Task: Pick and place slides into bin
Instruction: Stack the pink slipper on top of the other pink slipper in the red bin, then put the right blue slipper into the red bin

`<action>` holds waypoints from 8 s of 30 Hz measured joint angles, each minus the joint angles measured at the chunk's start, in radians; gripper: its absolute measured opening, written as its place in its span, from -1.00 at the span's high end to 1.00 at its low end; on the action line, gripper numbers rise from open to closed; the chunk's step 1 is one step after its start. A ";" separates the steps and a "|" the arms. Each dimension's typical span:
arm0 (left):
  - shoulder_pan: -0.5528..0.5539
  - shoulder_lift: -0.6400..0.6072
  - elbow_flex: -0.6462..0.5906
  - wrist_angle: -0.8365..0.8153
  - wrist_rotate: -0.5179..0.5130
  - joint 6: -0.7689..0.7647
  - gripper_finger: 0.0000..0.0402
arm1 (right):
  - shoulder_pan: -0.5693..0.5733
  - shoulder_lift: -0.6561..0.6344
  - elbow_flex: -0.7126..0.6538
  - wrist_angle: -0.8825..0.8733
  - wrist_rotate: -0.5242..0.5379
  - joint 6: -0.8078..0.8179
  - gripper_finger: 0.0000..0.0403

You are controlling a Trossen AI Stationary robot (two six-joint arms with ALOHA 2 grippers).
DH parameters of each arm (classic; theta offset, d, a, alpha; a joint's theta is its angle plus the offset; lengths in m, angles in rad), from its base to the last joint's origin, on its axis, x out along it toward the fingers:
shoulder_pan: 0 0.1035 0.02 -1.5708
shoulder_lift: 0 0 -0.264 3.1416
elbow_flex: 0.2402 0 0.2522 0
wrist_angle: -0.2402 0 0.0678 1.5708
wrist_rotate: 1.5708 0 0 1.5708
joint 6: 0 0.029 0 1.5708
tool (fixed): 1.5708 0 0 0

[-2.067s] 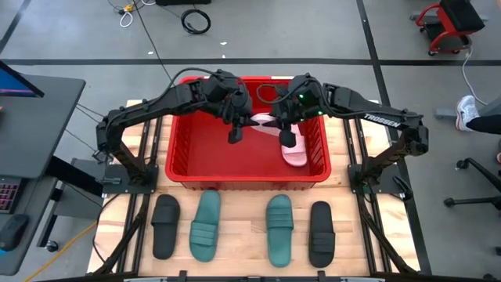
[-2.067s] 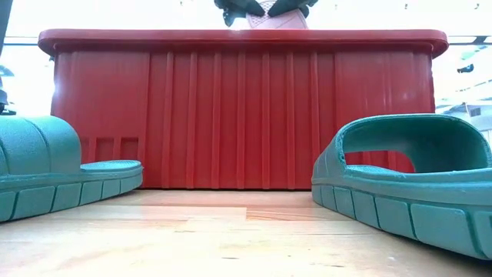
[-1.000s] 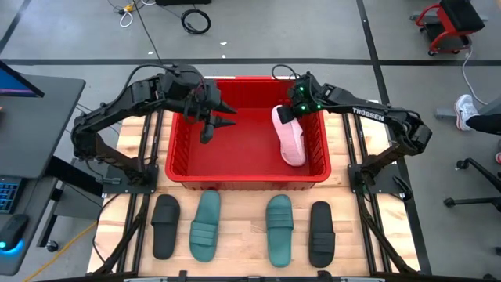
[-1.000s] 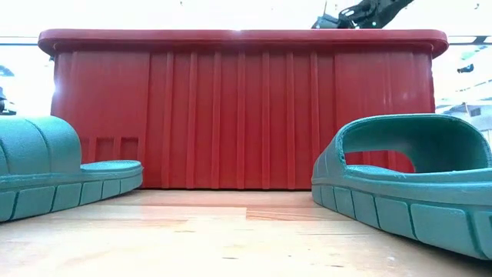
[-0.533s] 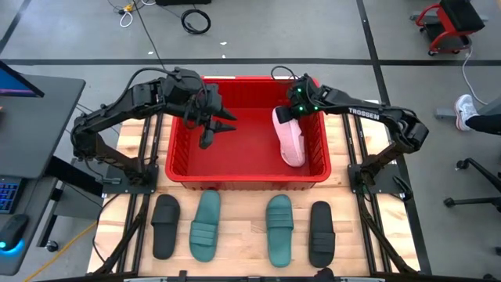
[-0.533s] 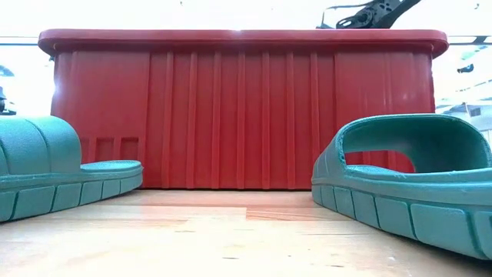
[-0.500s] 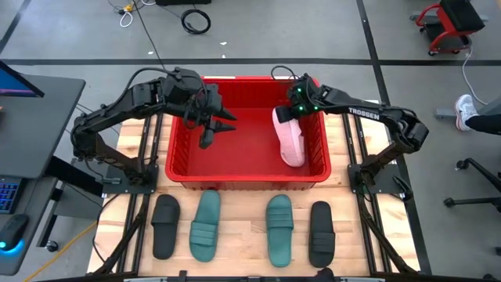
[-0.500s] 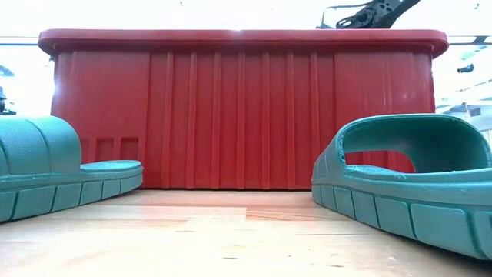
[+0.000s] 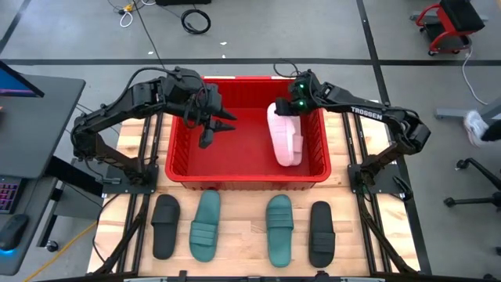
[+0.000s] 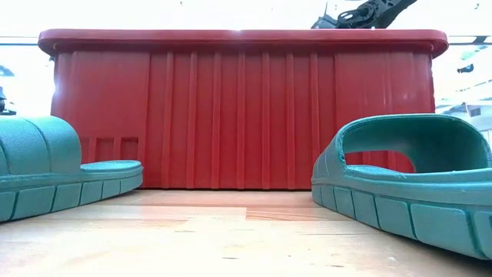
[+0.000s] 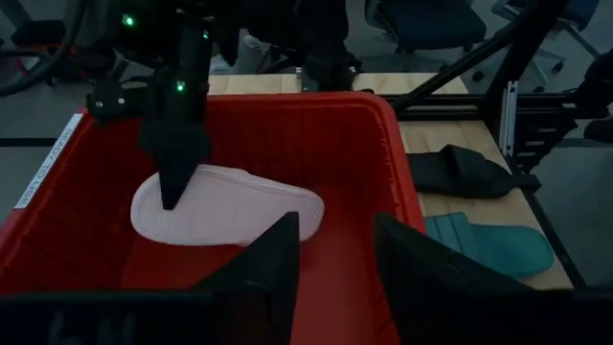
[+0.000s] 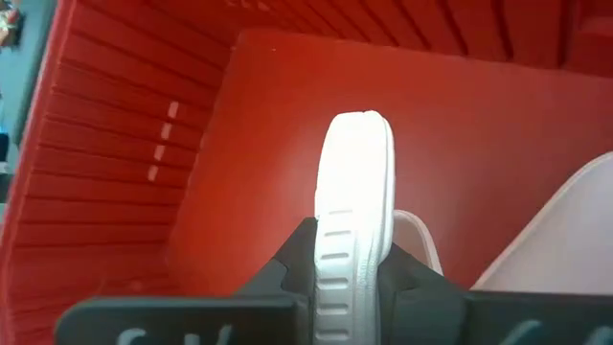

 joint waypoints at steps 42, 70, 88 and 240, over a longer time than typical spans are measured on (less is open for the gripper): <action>0.000 0.000 0.000 -0.069 0.000 0.068 0.41 | 0.015 -0.002 -0.018 -0.275 0.428 -0.549 0.29; 0.000 0.000 0.000 -0.031 0.000 0.058 0.43 | 0.016 -0.001 0.055 -0.450 0.497 -0.863 -0.56; 0.001 0.000 0.000 -0.009 0.000 0.041 0.46 | 0.021 -0.001 0.056 -0.561 0.604 -1.035 -0.80; -0.577 -0.257 -0.367 0.441 -0.464 -0.162 0.97 | 0.908 -0.035 0.571 -0.543 1.098 -0.371 0.95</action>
